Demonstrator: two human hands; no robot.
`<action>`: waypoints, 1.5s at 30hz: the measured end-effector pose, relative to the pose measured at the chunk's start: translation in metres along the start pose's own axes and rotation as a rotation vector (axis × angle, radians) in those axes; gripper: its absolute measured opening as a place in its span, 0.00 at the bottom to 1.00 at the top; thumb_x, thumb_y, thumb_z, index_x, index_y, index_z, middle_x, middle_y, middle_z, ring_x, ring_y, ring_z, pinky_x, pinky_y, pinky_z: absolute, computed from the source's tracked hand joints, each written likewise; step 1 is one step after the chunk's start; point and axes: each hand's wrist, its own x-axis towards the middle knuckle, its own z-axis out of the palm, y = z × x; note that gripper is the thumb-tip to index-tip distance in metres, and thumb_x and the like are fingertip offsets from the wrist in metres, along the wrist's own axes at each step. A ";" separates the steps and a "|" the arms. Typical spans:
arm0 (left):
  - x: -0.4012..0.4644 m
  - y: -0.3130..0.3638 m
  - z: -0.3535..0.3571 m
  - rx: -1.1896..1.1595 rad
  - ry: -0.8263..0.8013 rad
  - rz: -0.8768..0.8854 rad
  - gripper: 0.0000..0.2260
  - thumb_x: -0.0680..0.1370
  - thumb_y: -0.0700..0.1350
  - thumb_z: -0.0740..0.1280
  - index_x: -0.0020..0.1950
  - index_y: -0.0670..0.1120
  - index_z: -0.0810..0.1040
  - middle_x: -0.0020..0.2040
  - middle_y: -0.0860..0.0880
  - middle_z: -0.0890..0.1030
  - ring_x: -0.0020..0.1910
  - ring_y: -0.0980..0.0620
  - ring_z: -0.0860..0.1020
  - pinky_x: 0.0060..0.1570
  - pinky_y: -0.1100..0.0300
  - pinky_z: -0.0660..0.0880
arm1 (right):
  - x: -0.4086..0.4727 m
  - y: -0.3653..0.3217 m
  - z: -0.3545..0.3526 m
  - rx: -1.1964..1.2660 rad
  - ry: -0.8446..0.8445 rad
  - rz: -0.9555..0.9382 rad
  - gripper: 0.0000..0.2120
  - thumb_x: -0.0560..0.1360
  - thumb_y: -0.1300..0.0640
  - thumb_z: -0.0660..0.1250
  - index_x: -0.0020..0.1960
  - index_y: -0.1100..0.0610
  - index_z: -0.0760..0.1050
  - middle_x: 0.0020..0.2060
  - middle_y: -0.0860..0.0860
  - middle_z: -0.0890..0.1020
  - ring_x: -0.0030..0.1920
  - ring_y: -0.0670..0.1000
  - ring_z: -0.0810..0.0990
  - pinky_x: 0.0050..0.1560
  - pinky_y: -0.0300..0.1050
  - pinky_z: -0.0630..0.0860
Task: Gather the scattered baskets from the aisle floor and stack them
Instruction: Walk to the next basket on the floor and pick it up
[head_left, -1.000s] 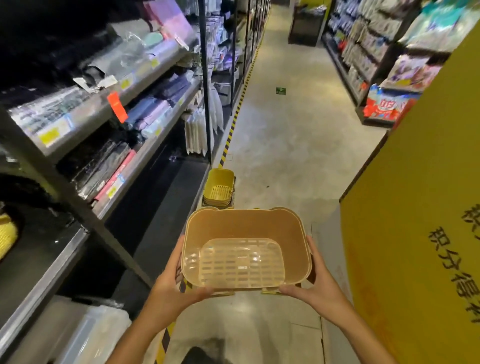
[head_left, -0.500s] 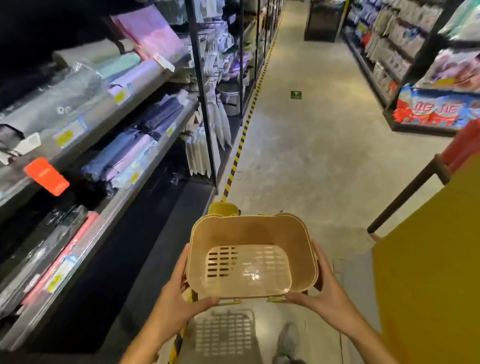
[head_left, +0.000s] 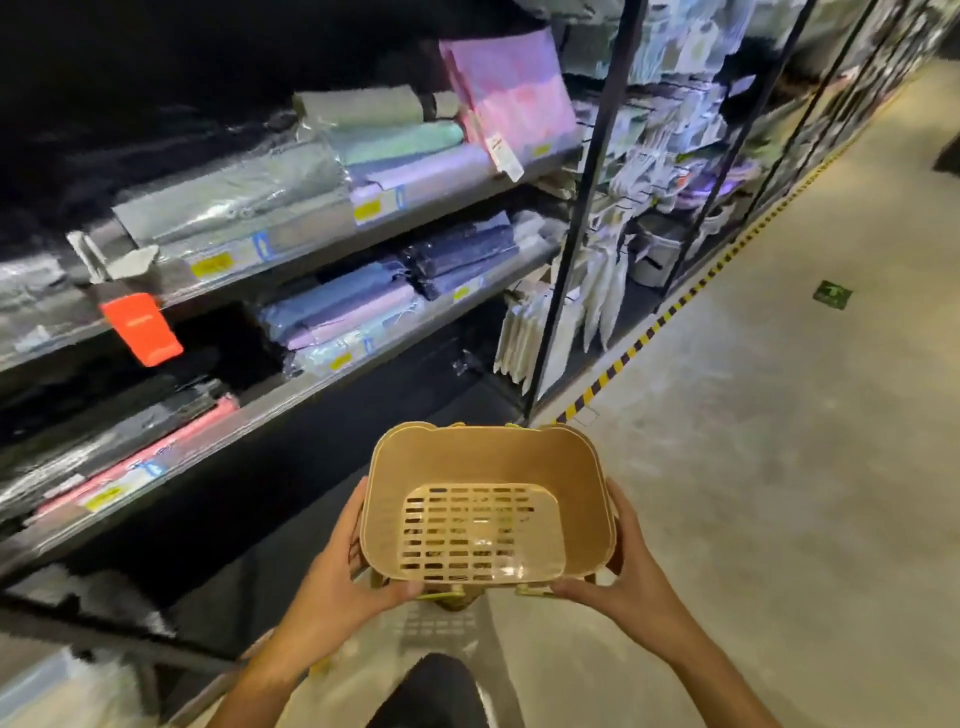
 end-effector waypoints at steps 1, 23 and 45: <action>0.009 -0.002 0.005 -0.014 0.014 -0.006 0.55 0.62 0.50 0.86 0.79 0.68 0.55 0.71 0.70 0.71 0.70 0.68 0.71 0.66 0.68 0.71 | 0.016 0.000 -0.007 -0.009 -0.020 -0.002 0.61 0.60 0.43 0.86 0.77 0.28 0.46 0.68 0.25 0.69 0.68 0.35 0.74 0.59 0.30 0.76; 0.132 -0.108 0.118 -0.094 0.576 -0.482 0.57 0.63 0.51 0.85 0.73 0.79 0.48 0.66 0.70 0.74 0.64 0.71 0.74 0.54 0.72 0.76 | 0.334 0.090 -0.032 -0.226 -0.779 0.101 0.52 0.68 0.64 0.81 0.75 0.36 0.51 0.59 0.20 0.72 0.61 0.25 0.73 0.46 0.24 0.76; 0.193 -0.344 0.220 -0.133 0.725 -0.670 0.52 0.69 0.53 0.81 0.80 0.68 0.48 0.70 0.73 0.69 0.68 0.75 0.67 0.54 0.82 0.68 | 0.462 0.321 0.039 -0.263 -1.049 -0.241 0.46 0.65 0.82 0.74 0.75 0.65 0.54 0.70 0.41 0.74 0.71 0.47 0.74 0.57 0.36 0.79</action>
